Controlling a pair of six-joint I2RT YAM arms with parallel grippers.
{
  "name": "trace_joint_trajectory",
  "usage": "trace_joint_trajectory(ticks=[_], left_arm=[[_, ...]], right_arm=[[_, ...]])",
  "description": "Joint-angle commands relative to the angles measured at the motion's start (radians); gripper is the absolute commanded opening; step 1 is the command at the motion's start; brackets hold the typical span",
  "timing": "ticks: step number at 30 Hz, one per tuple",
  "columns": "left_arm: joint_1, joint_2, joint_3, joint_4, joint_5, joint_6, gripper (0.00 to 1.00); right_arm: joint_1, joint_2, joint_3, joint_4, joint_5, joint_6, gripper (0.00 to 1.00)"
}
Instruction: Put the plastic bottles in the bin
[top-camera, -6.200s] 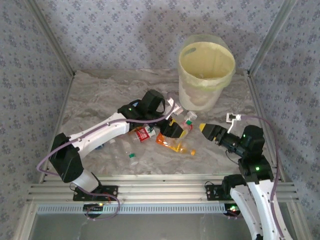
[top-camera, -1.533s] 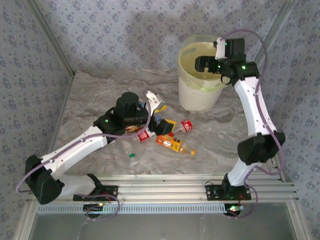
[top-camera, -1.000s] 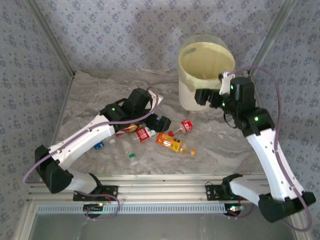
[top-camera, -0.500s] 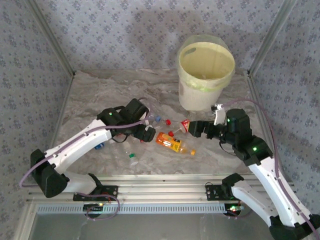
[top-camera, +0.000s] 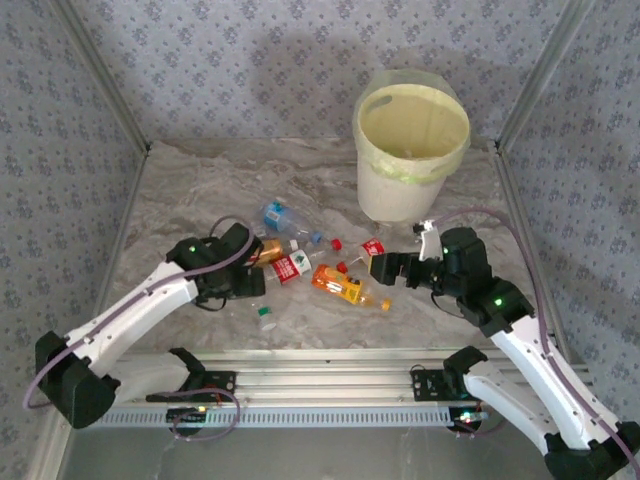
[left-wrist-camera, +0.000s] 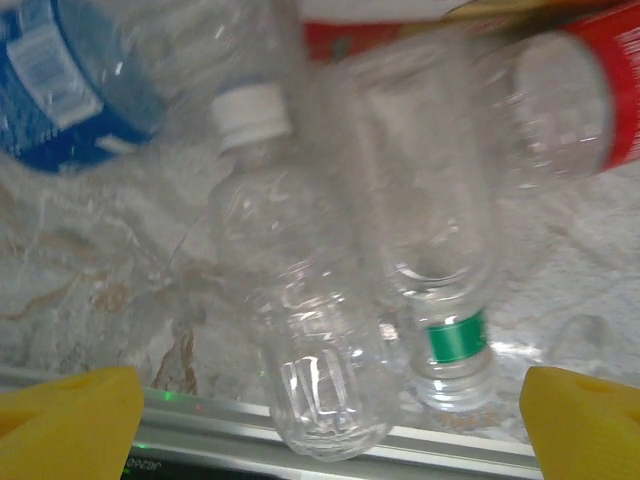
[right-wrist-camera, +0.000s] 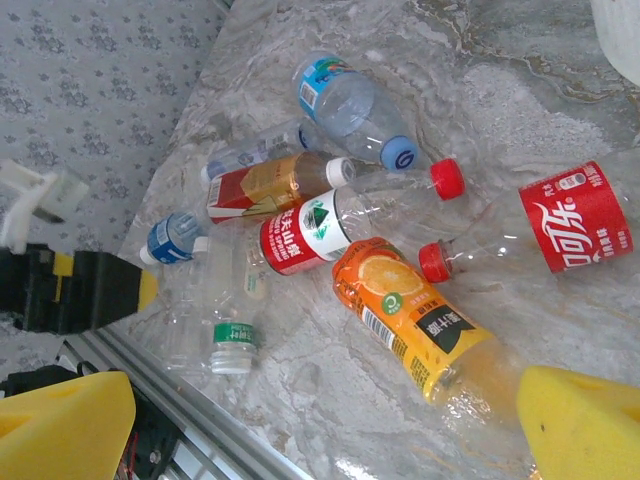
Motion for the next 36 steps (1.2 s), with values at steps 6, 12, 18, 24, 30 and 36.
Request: trace_joint_trajectory(ticks=[6, 12, 18, 24, 30, 36], left_arm=[[0.082, -0.008, -0.146, 0.073, 0.124, -0.091, 0.90], [0.092, 0.026, -0.200, 0.142, 0.180, -0.093, 0.87], [0.101, 0.049, -0.243, 0.161, 0.197, -0.084, 0.84], [0.104, 0.064, -0.277, 0.188, 0.219, -0.085, 0.83], [0.103, 0.087, -0.294, 0.219, 0.230, -0.079, 0.81], [0.103, 0.105, -0.296, 0.242, 0.240, -0.072, 0.76]], right_arm=[[0.014, 0.024, -0.013, 0.043, -0.008, 0.002, 1.00], [0.014, 0.025, -0.020, 0.028, 0.004, -0.015, 1.00], [0.014, 0.029, -0.026, 0.030, 0.010, -0.020, 1.00], [0.014, 0.056, -0.023, 0.045, 0.001, -0.020, 1.00], [0.014, 0.076, -0.021, 0.055, -0.003, -0.020, 1.00], [0.013, 0.078, -0.021, 0.056, 0.001, -0.017, 1.00]])
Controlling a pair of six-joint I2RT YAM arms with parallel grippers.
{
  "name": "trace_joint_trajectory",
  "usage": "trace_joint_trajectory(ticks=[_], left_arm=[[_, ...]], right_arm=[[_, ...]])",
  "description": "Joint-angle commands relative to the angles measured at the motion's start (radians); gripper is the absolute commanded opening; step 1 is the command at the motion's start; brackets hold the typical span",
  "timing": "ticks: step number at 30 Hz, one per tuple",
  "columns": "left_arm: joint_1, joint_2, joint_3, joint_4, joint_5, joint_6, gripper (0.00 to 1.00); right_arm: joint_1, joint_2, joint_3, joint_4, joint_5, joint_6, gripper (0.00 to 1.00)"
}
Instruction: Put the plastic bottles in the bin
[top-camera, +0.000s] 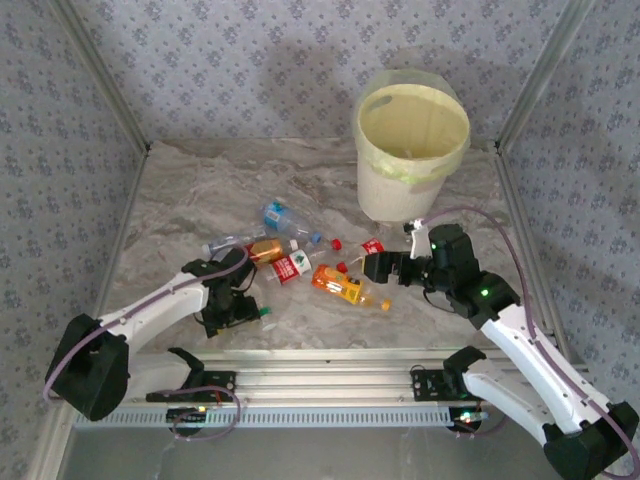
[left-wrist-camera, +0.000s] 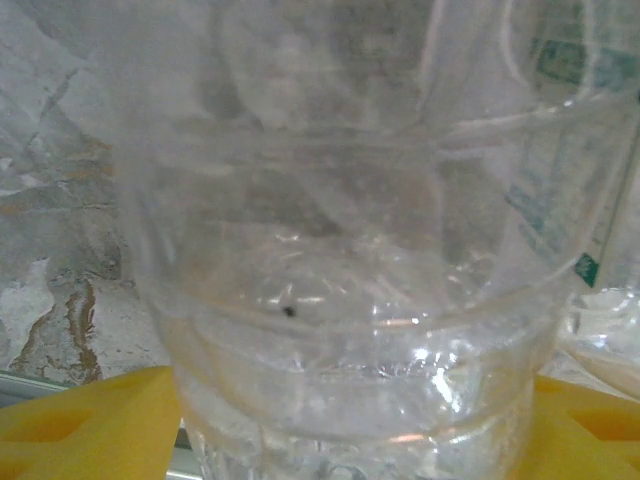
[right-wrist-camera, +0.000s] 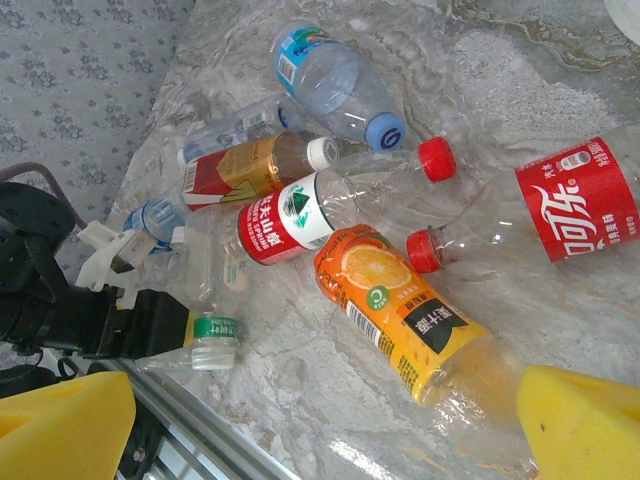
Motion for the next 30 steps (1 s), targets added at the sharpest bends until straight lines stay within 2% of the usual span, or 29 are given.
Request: trace_joint_trajectory(ticks=[1, 10, 20, 25, 30], left_arm=[[0.006, 0.009, 0.000, 0.007, 0.012, 0.007, 0.74], [0.006, -0.070, 0.032, -0.070, 0.011, 0.008, 0.60], [0.006, -0.183, 0.175, -0.237, -0.029, 0.074, 0.58], [0.006, -0.215, 0.270, -0.140, 0.078, 0.236, 0.57], [0.001, -0.250, 0.326, 0.087, 0.296, 0.381, 0.53]], right_arm=[[0.007, 0.000, 0.002, 0.013, 0.003, -0.015, 1.00], [0.007, -0.005, -0.008, 0.016, 0.004, -0.010, 1.00], [0.007, -0.004, -0.003, 0.035, -0.026, 0.016, 1.00], [0.006, 0.012, 0.017, 0.056, -0.036, 0.097, 1.00], [0.006, 0.042, 0.032, 0.179, -0.130, 0.212, 1.00]])
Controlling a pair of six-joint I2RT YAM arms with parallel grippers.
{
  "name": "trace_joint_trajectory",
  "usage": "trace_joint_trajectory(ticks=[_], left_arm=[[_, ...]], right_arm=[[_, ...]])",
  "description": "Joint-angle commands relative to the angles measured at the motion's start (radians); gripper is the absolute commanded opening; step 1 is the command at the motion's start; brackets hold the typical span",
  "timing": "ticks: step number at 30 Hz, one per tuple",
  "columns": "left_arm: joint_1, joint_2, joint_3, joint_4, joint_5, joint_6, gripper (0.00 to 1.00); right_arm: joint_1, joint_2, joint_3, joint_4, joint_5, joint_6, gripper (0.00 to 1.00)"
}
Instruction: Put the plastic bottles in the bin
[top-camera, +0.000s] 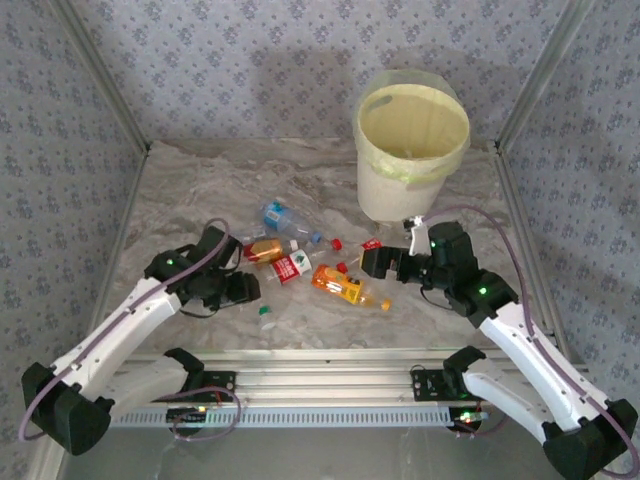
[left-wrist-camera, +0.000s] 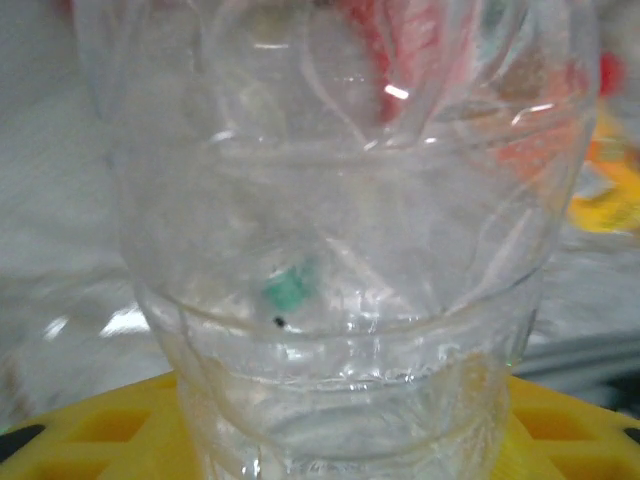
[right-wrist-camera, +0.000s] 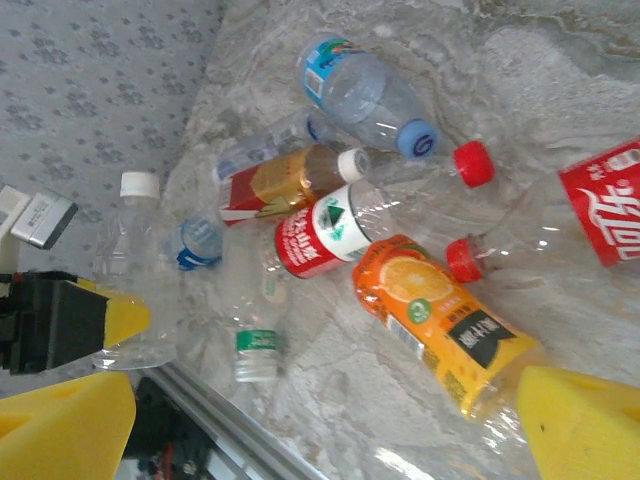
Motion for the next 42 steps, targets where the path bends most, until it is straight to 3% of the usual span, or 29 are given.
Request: trace_joint_trajectory(ticks=[1, 8, 16, 34, 42], left_arm=[[0.001, -0.030, 0.050, 0.180, 0.194, 0.147, 0.53], [-0.018, 0.001, 0.036, 0.443, 0.425, 0.185, 0.56], [-0.094, 0.072, 0.048, 0.582, 0.543, 0.232, 0.52], [-0.165, 0.148, 0.096, 0.649, 0.573, 0.231, 0.52], [-0.169, 0.158, 0.103, 0.633, 0.566, 0.246, 0.54]], right_arm=[[0.005, 0.017, 0.034, 0.116, -0.089, 0.102, 1.00], [0.017, 0.091, 0.056, 0.306, -0.184, 0.202, 0.98], [0.094, 0.194, 0.139, 0.390, -0.235, 0.204, 0.98], [0.187, 0.277, 0.179, 0.400, -0.192, 0.177, 0.90], [0.193, 0.288, 0.189, 0.415, -0.201, 0.188, 0.72]])
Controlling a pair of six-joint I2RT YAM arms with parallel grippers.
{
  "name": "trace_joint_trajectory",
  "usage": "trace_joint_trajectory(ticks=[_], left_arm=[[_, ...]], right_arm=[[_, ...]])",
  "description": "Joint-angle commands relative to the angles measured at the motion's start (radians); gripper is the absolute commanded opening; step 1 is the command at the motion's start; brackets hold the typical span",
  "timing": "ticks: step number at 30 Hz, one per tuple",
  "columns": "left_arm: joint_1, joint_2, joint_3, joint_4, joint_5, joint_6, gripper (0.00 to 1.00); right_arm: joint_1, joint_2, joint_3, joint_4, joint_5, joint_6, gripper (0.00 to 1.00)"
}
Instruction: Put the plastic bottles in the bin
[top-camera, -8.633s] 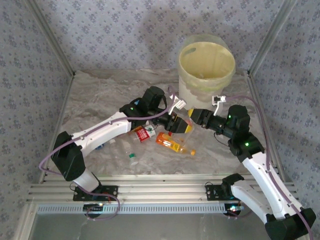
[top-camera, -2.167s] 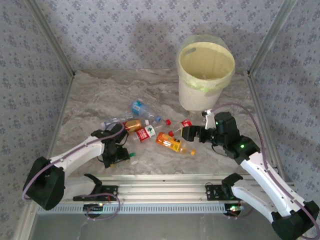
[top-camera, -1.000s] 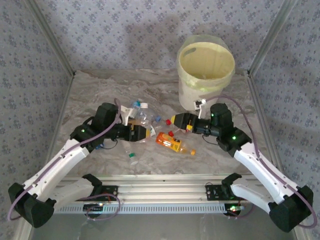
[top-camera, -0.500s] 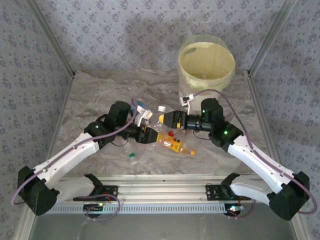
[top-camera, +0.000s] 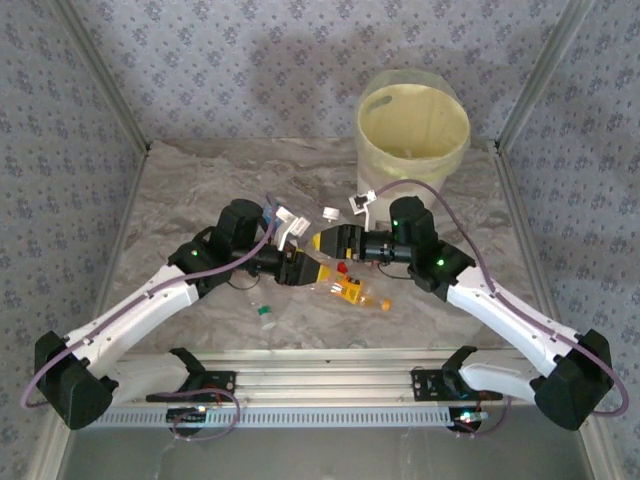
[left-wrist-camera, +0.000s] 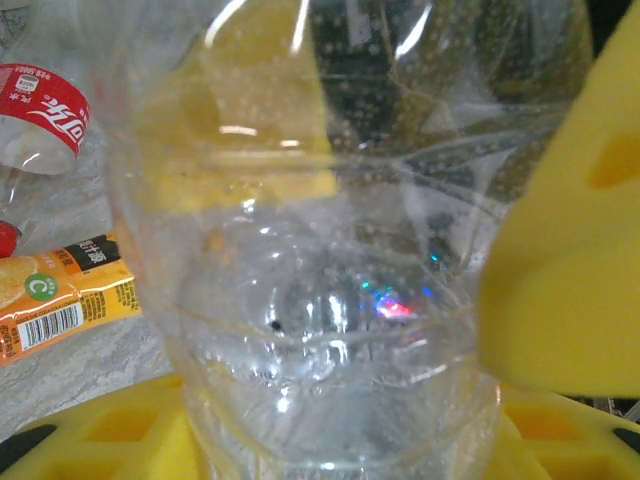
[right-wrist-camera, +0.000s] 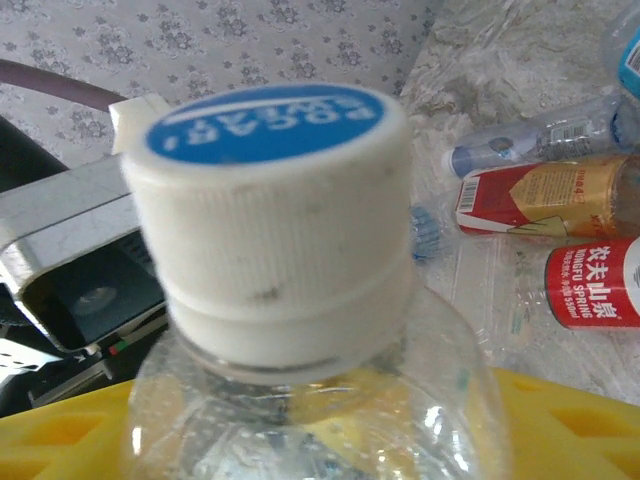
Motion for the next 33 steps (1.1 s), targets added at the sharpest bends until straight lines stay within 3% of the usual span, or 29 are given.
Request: trace_joint_trajectory(ticks=[1, 5, 10, 19, 33], left_arm=[[-0.008, 0.010, 0.048, 0.014, 0.020, 0.031, 0.56], [-0.010, 0.016, 0.059, 0.012, 0.014, 0.036, 0.66], [-0.010, -0.008, 0.076, 0.024, -0.041, 0.059, 0.99], [-0.012, -0.015, 0.123, 0.081, -0.047, 0.153, 1.00], [-0.048, -0.025, 0.053, 0.546, -0.052, 0.193, 1.00]], right_arm=[[0.008, -0.006, 0.037, 0.023, -0.005, 0.002, 0.69], [0.006, -0.028, 0.034, -0.003, 0.014, -0.005, 0.61], [-0.029, -0.082, 0.033, -0.071, 0.036, -0.021, 0.57], [-0.126, -0.206, 0.136, -0.398, 0.148, -0.188, 0.57], [-0.200, -0.180, 0.357, -0.559, 0.259, -0.337, 0.57]])
